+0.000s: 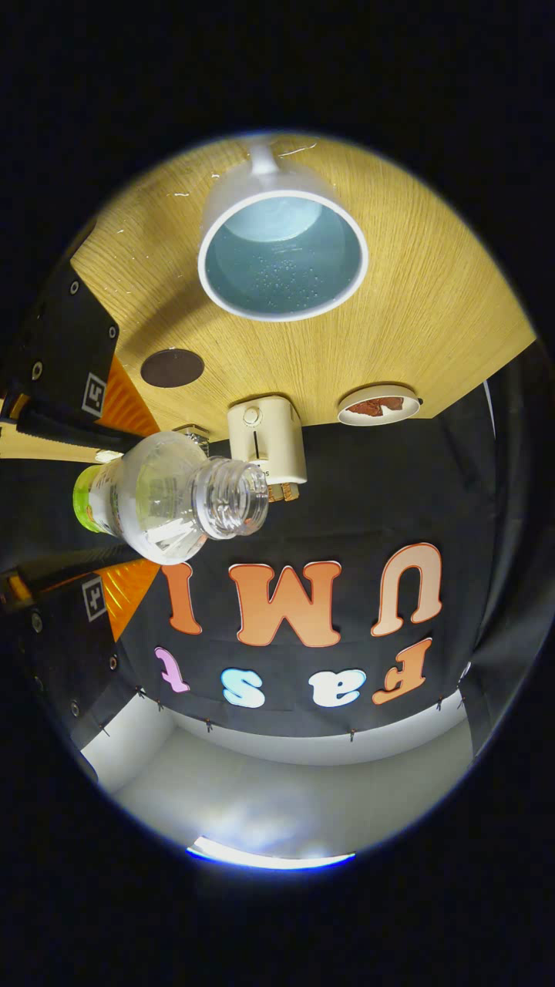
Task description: Take the bottle from table, then pour the juice into the cup, finally place the bottle on the coaster
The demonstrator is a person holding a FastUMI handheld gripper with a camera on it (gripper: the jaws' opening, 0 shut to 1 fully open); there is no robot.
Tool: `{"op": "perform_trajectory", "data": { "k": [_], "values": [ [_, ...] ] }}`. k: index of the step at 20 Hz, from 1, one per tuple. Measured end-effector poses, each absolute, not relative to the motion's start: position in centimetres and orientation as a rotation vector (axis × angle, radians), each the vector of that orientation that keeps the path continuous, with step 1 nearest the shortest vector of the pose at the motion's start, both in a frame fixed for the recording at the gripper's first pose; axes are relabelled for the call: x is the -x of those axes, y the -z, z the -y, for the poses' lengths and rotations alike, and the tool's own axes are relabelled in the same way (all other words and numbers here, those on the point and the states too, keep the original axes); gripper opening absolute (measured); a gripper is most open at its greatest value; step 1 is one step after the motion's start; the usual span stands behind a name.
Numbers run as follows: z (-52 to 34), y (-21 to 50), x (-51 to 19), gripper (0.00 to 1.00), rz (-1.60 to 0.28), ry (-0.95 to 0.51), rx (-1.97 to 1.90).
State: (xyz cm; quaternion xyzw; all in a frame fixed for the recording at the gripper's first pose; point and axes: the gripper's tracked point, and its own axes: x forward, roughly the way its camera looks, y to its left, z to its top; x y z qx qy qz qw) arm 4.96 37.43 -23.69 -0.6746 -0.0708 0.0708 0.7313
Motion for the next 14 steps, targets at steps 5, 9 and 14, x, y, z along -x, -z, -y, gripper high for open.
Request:
{"op": "perform_trajectory", "data": {
  "k": [5,9,14],
  "values": [
    [-37.5,23.9,-5.0,0.60,0.189,-0.153,1.555],
    [-37.7,23.6,-5.0,0.60,0.226,-0.139,1.592],
    [-38.1,22.5,-4.6,0.60,0.281,-0.130,1.647]
  ]
}}
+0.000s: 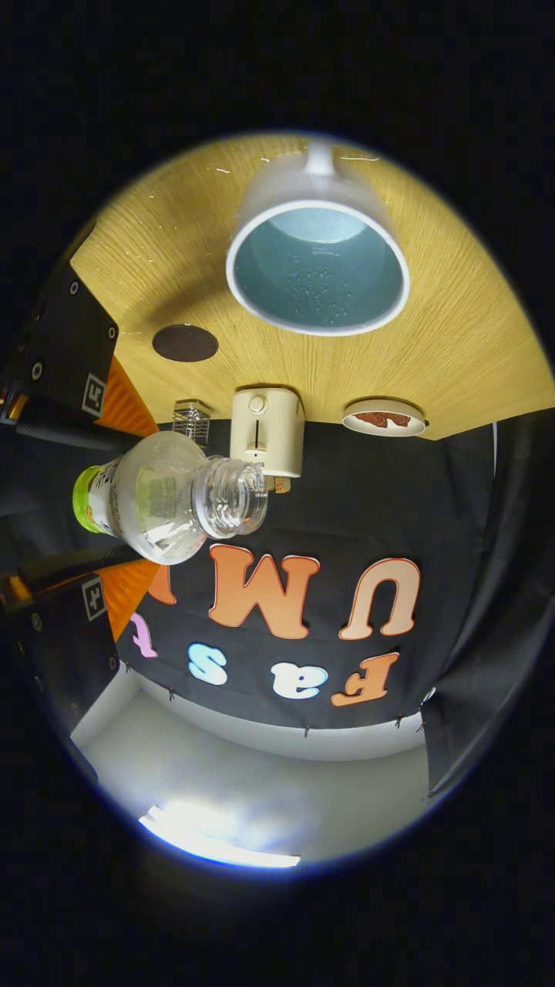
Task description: Take the bottle from table, then pour the juice into the cup, finally place the bottle on the coaster
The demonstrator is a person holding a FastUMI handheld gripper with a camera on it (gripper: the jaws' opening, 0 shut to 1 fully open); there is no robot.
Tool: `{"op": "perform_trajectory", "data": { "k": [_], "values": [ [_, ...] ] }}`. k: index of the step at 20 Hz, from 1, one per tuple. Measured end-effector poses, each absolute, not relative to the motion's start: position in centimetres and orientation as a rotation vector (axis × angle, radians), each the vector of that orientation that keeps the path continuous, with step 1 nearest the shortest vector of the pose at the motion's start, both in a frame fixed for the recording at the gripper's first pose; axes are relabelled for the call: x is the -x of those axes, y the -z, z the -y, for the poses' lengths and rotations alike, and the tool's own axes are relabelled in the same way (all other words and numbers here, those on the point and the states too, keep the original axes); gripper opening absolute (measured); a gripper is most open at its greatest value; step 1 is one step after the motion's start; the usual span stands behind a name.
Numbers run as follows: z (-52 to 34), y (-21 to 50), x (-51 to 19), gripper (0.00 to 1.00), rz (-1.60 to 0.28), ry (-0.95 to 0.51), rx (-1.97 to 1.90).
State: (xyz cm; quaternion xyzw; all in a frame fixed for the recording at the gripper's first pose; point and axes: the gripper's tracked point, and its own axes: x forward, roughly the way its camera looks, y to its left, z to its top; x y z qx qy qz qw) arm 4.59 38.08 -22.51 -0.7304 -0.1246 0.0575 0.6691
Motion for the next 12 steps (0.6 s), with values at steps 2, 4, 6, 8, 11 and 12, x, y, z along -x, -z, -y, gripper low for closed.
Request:
{"op": "perform_trajectory", "data": {
  "k": [2,4,6,8,11,12],
  "values": [
    [-38.02,22.73,-4.72,0.60,0.283,-0.143,1.657],
    [-38.04,22.58,-4.70,0.60,0.288,-0.141,1.674],
    [-38.08,22.58,-4.59,0.60,0.292,-0.137,1.688],
    [-38.10,22.65,-4.56,0.60,0.295,-0.140,1.695],
    [-38.10,22.36,-4.72,0.60,0.301,-0.139,1.706],
    [-38.08,22.32,-4.79,0.60,0.303,-0.138,1.710]
  ]
}}
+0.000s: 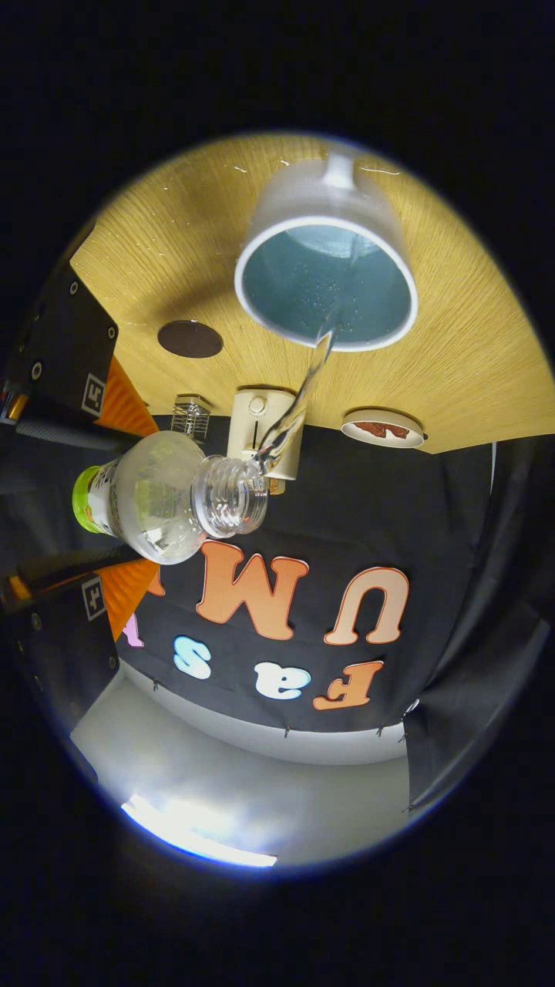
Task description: Take the bottle from table, then pour the juice into the cup, finally place the bottle on the coaster
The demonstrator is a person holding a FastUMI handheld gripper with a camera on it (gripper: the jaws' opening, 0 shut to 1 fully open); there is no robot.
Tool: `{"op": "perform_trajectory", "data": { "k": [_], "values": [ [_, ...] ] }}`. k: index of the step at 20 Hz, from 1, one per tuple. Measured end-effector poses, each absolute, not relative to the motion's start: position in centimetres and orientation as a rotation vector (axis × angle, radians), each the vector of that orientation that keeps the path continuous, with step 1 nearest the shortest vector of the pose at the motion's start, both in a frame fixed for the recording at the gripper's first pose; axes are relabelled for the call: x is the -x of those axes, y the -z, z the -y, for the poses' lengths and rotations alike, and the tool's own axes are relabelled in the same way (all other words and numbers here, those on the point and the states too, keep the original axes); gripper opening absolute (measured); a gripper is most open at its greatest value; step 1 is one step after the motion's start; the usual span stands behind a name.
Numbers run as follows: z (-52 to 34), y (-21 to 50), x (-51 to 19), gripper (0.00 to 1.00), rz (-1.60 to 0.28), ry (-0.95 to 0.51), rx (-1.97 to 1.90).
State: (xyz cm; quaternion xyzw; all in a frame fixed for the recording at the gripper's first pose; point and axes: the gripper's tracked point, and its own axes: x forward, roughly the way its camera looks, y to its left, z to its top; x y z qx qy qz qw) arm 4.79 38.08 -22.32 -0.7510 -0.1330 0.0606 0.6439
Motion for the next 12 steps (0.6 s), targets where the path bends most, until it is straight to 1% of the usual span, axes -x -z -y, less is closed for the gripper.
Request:
{"op": "perform_trajectory", "data": {
  "k": [12],
  "values": [
    [-38.21,21.99,-4.71,0.60,0.315,-0.140,1.759]
  ]
}}
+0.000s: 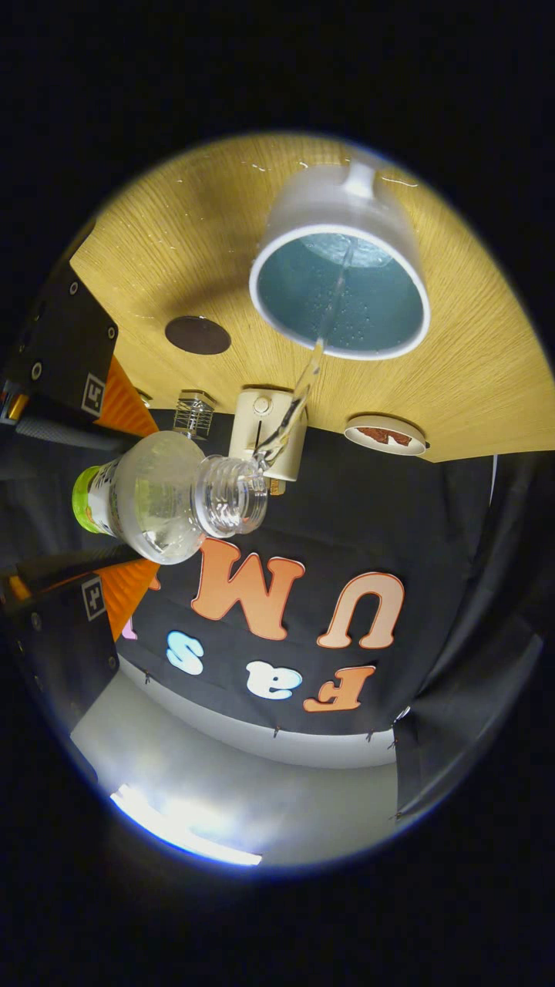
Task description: Take the bottle from table, then pour the juice into the cup, finally place the bottle on the coaster
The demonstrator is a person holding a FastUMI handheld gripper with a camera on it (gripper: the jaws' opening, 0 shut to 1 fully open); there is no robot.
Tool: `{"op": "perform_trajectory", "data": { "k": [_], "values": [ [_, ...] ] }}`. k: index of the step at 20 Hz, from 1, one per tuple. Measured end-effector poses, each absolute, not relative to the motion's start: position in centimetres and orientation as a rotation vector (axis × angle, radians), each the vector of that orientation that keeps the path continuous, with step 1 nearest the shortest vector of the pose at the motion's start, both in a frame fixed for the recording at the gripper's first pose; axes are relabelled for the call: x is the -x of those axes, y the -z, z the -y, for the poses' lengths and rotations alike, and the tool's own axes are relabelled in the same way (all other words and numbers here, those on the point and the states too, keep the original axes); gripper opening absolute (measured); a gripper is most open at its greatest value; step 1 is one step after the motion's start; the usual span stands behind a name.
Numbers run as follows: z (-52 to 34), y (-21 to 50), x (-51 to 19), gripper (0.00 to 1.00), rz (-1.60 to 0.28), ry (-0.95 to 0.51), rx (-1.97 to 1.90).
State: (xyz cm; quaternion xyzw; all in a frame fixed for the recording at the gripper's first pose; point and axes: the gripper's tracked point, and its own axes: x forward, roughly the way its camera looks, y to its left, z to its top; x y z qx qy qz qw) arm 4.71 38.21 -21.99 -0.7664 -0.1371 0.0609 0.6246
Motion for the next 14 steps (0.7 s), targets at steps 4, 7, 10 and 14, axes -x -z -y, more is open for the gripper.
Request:
{"op": "perform_trajectory", "data": {
  "k": [4,7,10,14],
  "values": [
    [-38.3,21.8,-4.6,0.60,0.329,-0.133,1.778],
    [-38.3,21.6,-4.5,0.60,0.337,-0.133,1.793],
    [-38.6,21.4,-4.3,0.60,0.349,-0.129,1.806],
    [-38.9,20.7,-4.4,0.60,0.364,-0.125,1.818]
  ]
}}
